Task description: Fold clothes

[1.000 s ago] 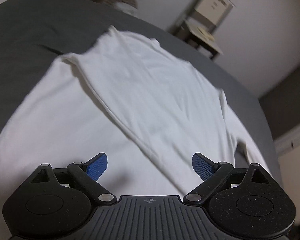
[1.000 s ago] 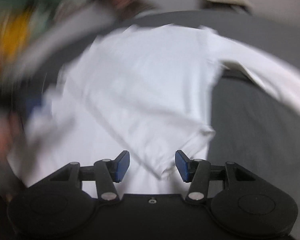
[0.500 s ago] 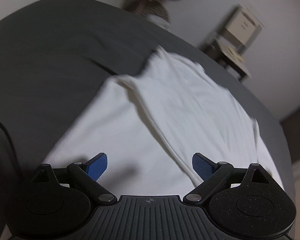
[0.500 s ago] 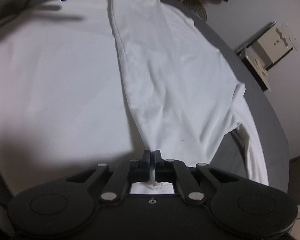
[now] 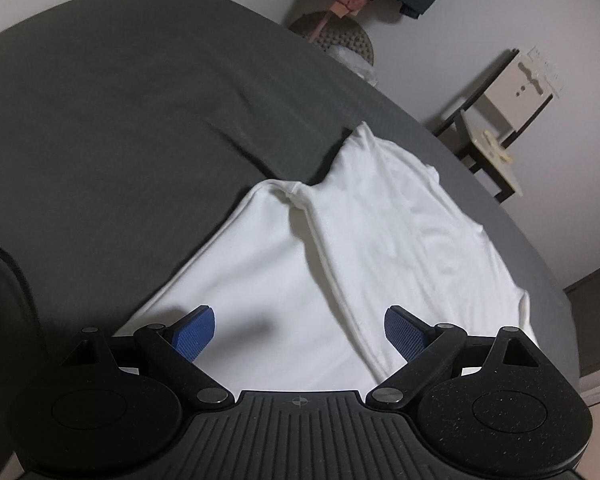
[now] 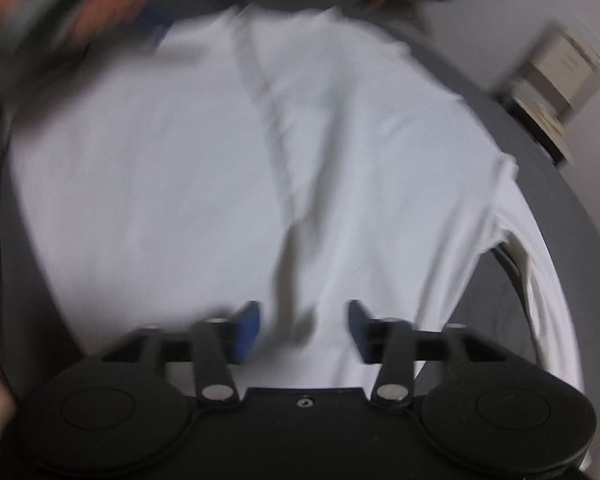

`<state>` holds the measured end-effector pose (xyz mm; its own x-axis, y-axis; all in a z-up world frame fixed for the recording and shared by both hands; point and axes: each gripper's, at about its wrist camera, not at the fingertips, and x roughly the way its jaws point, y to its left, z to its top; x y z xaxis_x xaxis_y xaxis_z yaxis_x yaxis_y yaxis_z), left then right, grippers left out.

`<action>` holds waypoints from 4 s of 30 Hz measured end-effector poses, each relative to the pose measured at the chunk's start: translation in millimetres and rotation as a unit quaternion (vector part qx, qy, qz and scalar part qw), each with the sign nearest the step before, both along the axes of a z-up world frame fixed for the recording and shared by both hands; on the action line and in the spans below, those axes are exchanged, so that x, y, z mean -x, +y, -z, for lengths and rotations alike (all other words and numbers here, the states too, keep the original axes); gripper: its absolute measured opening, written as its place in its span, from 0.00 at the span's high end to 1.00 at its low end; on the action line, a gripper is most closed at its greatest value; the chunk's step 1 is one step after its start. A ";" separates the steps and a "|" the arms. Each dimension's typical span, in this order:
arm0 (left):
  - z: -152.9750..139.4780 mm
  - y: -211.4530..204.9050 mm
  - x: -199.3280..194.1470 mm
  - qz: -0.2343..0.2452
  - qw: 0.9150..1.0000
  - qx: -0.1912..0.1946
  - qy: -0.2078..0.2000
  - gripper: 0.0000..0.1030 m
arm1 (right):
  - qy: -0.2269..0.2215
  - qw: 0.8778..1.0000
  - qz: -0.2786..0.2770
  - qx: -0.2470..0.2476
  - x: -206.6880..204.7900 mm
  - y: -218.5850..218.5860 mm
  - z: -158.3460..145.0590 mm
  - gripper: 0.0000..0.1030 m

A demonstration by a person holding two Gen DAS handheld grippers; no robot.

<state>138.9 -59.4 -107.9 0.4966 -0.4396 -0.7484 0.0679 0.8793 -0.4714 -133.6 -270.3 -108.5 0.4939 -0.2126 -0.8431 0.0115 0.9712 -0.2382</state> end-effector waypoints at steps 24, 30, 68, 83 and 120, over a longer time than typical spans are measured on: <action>33.9 -32.0 -55.5 -0.021 0.998 0.009 -0.054 0.67 | 0.011 0.996 -0.060 0.069 3.3 19.7 13.4 0.55; 46.9 -20.5 -61.0 -0.055 0.996 0.056 -0.029 0.97 | 0.024 0.987 -0.087 0.130 5.7 34.6 30.4 0.63; 43.5 -16.8 -80.6 -0.031 0.999 -0.001 -0.032 0.96 | 0.036 0.986 0.070 -0.144 -21.5 -101.3 23.3 0.89; 46.2 -3.7 -78.5 -0.024 0.999 0.004 -0.029 0.96 | 0.067 0.980 0.071 -0.176 -17.9 -109.6 28.9 0.98; -50.4 -66.3 78.5 0.183 0.967 -0.096 -0.150 0.12 | -0.222 0.750 0.591 -0.196 227.8 -462.8 13.0 0.64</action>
